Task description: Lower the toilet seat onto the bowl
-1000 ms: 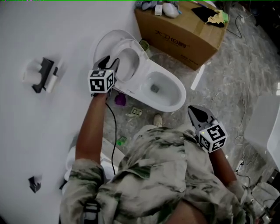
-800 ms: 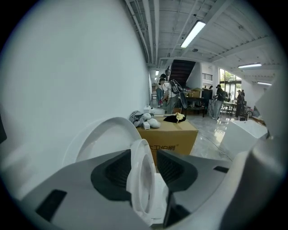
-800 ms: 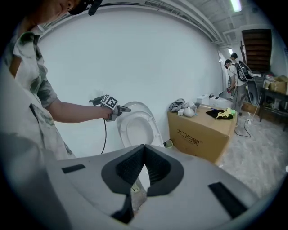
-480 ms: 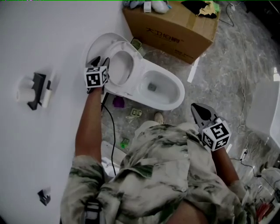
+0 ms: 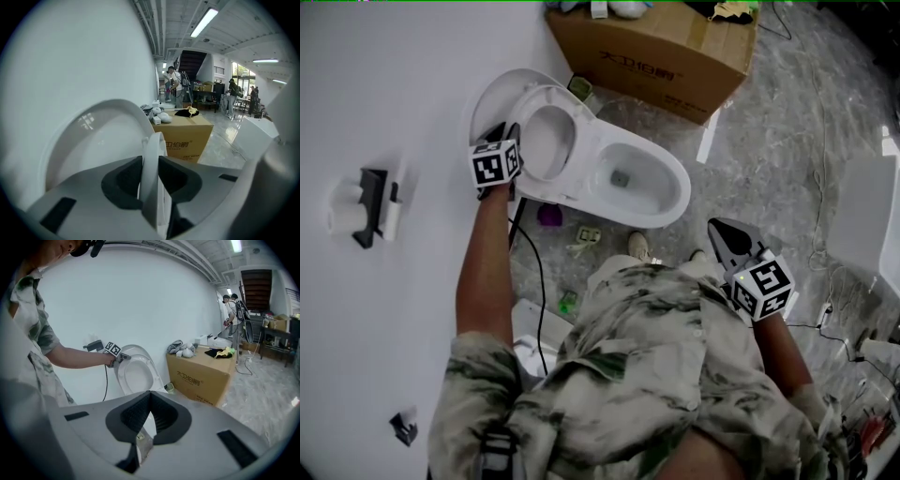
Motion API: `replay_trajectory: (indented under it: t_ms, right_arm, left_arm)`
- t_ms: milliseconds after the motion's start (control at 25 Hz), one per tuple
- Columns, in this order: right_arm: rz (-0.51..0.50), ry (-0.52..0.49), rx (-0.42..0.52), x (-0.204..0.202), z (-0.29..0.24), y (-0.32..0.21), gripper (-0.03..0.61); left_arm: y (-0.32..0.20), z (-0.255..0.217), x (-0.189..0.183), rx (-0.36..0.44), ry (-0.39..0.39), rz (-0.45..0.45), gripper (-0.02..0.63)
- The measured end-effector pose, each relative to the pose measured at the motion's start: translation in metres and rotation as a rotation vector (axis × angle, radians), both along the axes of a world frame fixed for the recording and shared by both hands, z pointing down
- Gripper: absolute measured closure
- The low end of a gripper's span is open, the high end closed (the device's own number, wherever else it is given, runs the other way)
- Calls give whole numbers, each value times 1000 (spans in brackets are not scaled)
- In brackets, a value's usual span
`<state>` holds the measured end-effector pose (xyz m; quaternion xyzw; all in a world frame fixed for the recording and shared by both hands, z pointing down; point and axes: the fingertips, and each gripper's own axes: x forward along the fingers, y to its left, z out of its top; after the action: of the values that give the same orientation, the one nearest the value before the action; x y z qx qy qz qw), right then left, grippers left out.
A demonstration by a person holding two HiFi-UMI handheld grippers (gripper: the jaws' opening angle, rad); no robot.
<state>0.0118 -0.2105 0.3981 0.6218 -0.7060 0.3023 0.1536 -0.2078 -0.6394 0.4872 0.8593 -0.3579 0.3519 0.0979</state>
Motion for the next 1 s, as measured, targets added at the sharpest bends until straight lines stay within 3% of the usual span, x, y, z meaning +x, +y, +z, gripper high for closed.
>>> replay_trajectory:
  t_ms: [1000]
  right_arm:
    - [15,-19,17,26,-1,55,555]
  left_arm:
    - [69,-4,44,0,-14,50,497]
